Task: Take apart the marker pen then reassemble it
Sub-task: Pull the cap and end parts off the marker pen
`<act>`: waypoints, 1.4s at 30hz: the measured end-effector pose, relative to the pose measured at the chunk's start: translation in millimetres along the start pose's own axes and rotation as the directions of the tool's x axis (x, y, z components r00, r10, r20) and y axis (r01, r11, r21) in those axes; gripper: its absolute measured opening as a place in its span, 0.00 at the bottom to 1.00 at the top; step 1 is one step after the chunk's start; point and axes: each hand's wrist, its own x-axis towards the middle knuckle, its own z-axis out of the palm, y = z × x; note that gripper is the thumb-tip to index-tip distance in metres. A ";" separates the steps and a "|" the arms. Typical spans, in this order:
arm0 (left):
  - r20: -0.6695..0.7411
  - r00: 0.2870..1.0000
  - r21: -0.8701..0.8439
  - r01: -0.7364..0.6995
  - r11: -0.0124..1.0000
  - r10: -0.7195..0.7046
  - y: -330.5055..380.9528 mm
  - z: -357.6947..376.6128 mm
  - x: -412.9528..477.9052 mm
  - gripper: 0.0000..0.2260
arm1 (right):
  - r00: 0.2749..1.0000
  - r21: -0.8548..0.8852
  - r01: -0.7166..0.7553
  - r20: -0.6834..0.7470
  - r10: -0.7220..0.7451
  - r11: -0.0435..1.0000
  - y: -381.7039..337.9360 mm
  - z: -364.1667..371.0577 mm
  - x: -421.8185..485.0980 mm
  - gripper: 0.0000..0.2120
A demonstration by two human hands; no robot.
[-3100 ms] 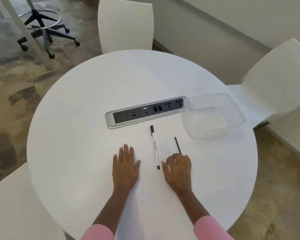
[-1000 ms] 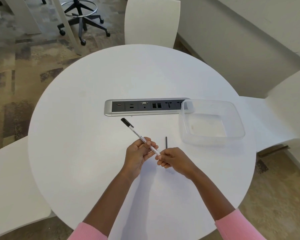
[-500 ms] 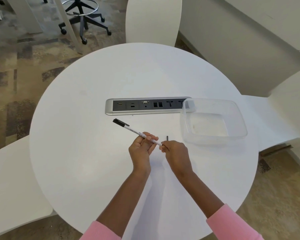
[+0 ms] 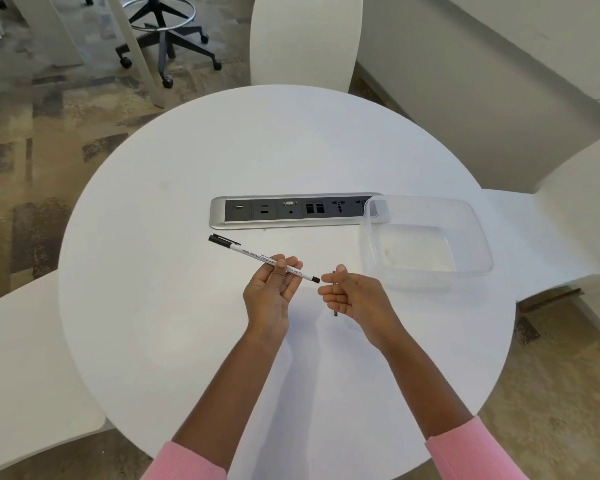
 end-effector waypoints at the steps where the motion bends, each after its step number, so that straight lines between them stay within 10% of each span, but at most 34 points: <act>1: 0.000 1.000 -0.007 0.008 1.000 -0.008 -0.2 -0.4 -0.7 0.05 | 0.999 -0.003 -0.027 0.022 0.027 1.000 -0.3 1.1 -1.0 0.16; 20: 0.110 0.994 0.097 0.019 0.995 -0.030 -11.0 -2.0 -10.0 0.07 | 0.976 0.205 -0.215 0.013 0.218 0.955 -5.1 24.0 4.0 0.18; 27: -0.061 0.995 -0.057 0.081 0.995 -0.084 -7.7 8.3 -15.0 0.06 | 0.989 0.009 0.133 -0.064 -0.132 0.991 7.1 33.0 6.2 0.19; 33: -0.056 0.963 -0.152 0.254 0.955 -0.265 4.1 7.4 -10.5 0.05 | 0.867 -0.349 0.472 0.021 -0.497 0.809 17.9 24.4 6.2 0.18; 37: 0.021 0.957 0.065 0.286 0.956 -0.288 15.4 3.5 -2.3 0.05 | 0.856 -0.481 0.498 0.139 -0.498 0.722 18.3 12.6 5.6 0.18; 42: 0.219 0.949 0.691 0.013 0.722 -0.227 29.0 7.3 0.3 0.08 | 0.951 -0.231 0.303 0.138 -0.277 0.925 11.0 12.9 2.0 0.19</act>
